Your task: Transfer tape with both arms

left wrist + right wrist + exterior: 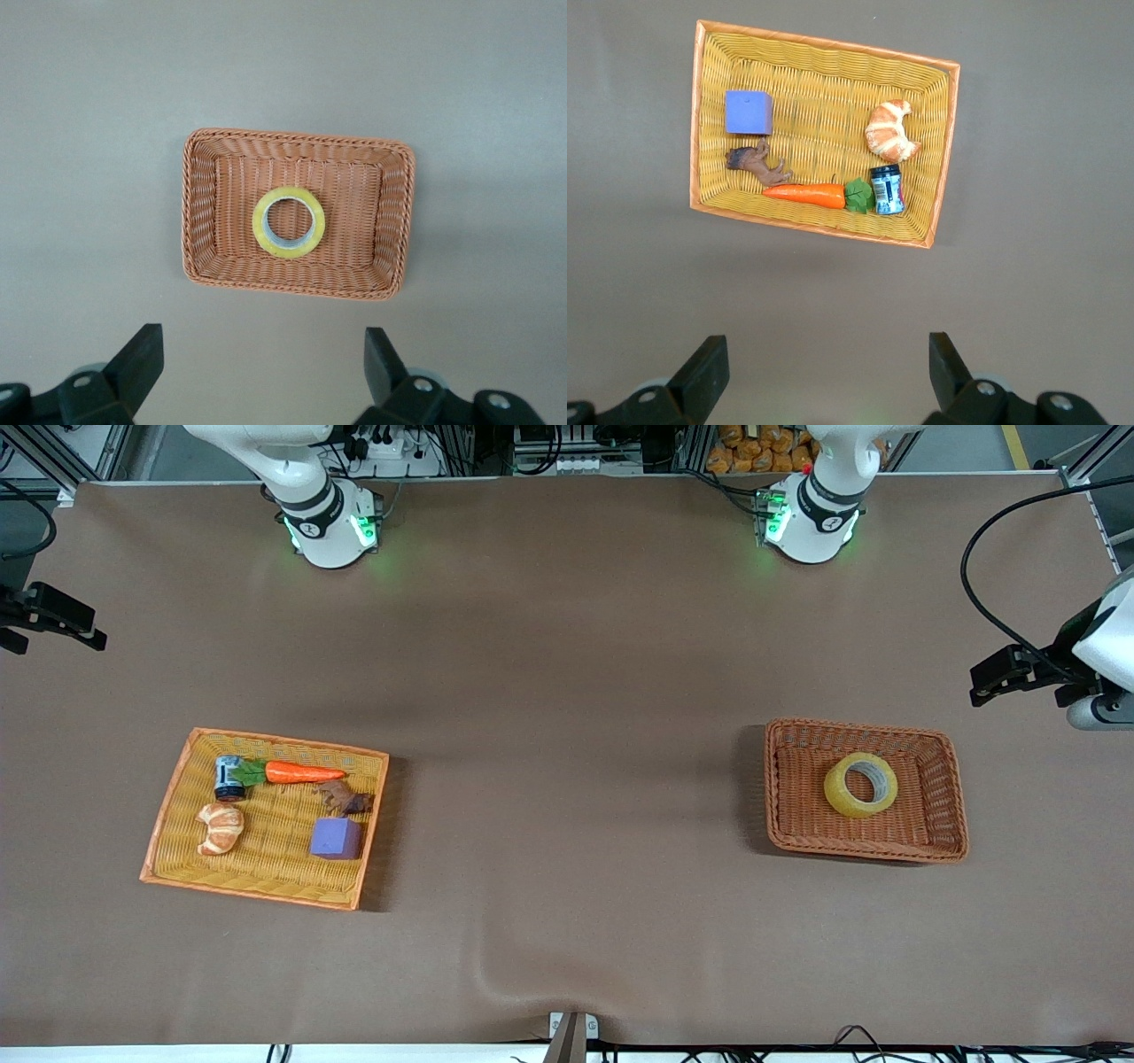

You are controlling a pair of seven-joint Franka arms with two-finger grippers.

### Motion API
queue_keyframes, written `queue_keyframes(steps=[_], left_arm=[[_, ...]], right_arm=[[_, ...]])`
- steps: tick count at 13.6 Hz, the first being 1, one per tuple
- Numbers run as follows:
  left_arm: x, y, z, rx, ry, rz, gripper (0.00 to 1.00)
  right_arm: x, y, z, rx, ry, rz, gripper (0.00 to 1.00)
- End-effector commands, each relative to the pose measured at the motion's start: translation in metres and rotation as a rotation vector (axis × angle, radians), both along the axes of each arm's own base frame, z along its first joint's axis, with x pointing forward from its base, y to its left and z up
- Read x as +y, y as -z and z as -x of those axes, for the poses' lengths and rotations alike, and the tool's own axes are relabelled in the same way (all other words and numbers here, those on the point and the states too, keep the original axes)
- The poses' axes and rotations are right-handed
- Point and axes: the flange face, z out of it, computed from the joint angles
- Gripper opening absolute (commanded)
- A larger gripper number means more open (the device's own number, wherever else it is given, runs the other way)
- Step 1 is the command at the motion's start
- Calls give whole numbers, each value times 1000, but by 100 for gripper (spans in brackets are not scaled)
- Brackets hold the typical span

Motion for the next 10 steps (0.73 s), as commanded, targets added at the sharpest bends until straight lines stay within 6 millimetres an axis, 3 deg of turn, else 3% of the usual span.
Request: queue_keyframes(steps=[1, 10], left_arm=[[5, -8, 12, 10, 17, 1, 100], [-9, -17, 22, 26, -13, -1, 100]], right_arm=[[-1, -4, 0, -1, -8, 14, 100], [1, -6, -1, -9, -11, 10, 100]])
